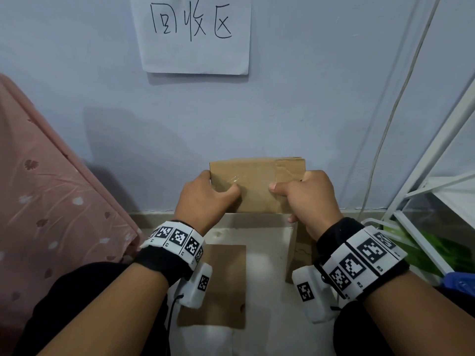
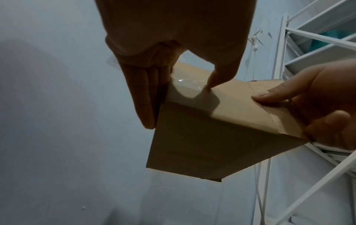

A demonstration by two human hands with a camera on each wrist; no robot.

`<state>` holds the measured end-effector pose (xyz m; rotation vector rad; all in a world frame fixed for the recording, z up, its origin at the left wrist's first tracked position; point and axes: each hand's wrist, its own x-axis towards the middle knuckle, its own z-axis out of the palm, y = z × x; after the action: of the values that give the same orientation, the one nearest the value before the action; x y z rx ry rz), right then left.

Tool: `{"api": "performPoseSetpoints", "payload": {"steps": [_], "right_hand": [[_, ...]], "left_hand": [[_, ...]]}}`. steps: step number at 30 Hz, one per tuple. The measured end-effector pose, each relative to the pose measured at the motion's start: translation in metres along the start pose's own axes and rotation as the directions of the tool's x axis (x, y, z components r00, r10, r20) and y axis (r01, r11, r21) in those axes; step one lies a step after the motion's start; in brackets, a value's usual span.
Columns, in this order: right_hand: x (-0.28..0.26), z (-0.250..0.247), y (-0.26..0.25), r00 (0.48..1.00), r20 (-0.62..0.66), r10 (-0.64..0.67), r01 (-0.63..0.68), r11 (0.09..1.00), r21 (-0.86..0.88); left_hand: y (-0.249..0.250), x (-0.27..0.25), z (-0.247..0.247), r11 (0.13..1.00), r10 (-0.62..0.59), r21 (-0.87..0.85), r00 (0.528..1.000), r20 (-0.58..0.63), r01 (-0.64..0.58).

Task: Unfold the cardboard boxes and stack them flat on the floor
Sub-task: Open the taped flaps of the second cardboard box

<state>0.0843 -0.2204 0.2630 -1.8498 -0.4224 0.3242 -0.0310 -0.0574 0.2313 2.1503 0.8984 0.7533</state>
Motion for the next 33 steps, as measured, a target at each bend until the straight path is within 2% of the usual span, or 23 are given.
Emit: {"api": "performPoseSetpoints", "payload": {"steps": [4, 7, 11, 18, 23, 27, 33], "right_hand": [[-0.003, 0.001, -0.001, 1.000, 0.001, 0.005, -0.005, 1.000, 0.001], [-0.005, 0.003, 0.000, 1.000, 0.006, 0.002, -0.002, 1.000, 0.007], [-0.007, 0.004, 0.000, 1.000, 0.006, -0.002, 0.002, 1.000, 0.016], [-0.009, 0.005, 0.003, 1.000, 0.006, -0.013, 0.013, 1.000, -0.017], [-0.012, 0.006, 0.000, 1.000, 0.010, -0.004, 0.004, 1.000, 0.002], [-0.013, 0.010, 0.002, 1.000, 0.021, 0.019, -0.020, 0.999, 0.042], [-0.011, 0.006, 0.001, 0.998, -0.007, 0.057, -0.056, 0.995, 0.078]], "left_hand": [[0.000, -0.001, -0.002, 1.000, 0.012, -0.008, 1.000, 0.005, -0.012], [-0.002, -0.001, 0.000, 0.996, -0.031, -0.087, 0.999, -0.010, 0.030], [-0.001, -0.001, 0.001, 0.994, -0.049, -0.095, 0.998, -0.024, 0.047], [0.001, -0.003, -0.002, 1.000, -0.016, 0.013, 0.999, -0.030, 0.016], [0.003, -0.004, -0.001, 0.995, -0.028, -0.098, 0.999, -0.038, 0.024], [0.000, -0.003, 0.001, 0.992, -0.033, -0.121, 0.998, -0.056, 0.026], [-0.006, 0.001, 0.004, 0.981, -0.030, -0.190, 1.000, -0.007, 0.028]]}}
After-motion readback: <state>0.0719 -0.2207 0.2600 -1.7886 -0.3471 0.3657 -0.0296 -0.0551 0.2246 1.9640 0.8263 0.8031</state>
